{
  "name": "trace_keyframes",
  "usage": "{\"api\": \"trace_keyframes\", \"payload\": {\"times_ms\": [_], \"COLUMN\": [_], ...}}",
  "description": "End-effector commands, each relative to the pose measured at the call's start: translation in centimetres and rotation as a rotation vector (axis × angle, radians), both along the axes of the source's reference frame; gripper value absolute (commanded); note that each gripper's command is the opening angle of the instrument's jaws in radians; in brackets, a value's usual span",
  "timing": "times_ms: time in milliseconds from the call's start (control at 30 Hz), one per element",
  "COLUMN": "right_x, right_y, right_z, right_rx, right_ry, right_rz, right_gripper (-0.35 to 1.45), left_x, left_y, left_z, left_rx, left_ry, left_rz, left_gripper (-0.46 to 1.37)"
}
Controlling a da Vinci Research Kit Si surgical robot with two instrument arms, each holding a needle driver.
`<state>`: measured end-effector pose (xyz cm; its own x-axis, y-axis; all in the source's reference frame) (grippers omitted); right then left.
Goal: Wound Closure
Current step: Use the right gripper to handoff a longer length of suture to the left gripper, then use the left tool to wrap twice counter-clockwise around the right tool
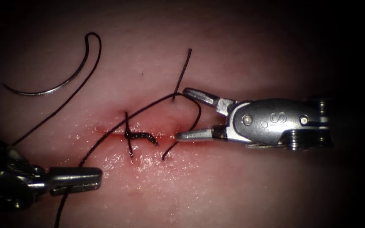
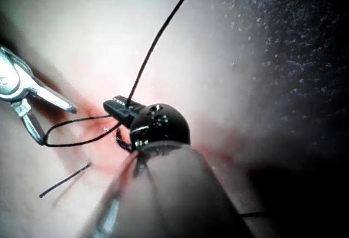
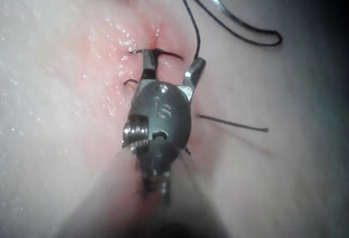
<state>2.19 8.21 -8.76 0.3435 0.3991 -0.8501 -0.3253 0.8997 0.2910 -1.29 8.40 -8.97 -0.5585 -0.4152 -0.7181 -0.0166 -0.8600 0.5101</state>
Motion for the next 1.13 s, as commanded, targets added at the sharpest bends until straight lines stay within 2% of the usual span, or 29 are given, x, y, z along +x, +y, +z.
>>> {"api": "trace_keyframes", "payload": {"times_ms": [33,267,567,733,1133], "right_x": [-0.01,-0.09,-0.26,-0.28,-0.25], "right_y": [0.00,-0.03,-0.14,-0.14,-0.13], "right_z": [0.00,-0.02,-0.12,-0.11,-0.11], "right_rx": [0.004,0.025,0.034,0.034,0.034], "right_ry": [0.005,0.016,0.019,0.019,0.018], "right_rz": [-0.010,-0.009,-0.044,-0.045,-0.042], "right_gripper": [1.31,1.33,1.30,1.30,1.28], "left_x": [0.01,0.13,0.41,0.40,0.35], "left_y": [0.00,0.07,0.16,0.16,0.13], "left_z": [-0.01,0.01,0.06,0.05,0.07], "left_rx": [0.002,-0.003,-0.020,-0.023,-0.021], "left_ry": [0.003,0.010,0.027,0.026,0.017], "left_rz": [-0.004,-0.047,-0.111,-0.126,-0.116], "left_gripper": [-0.35,-0.35,-0.35,-0.35,-0.35]}}
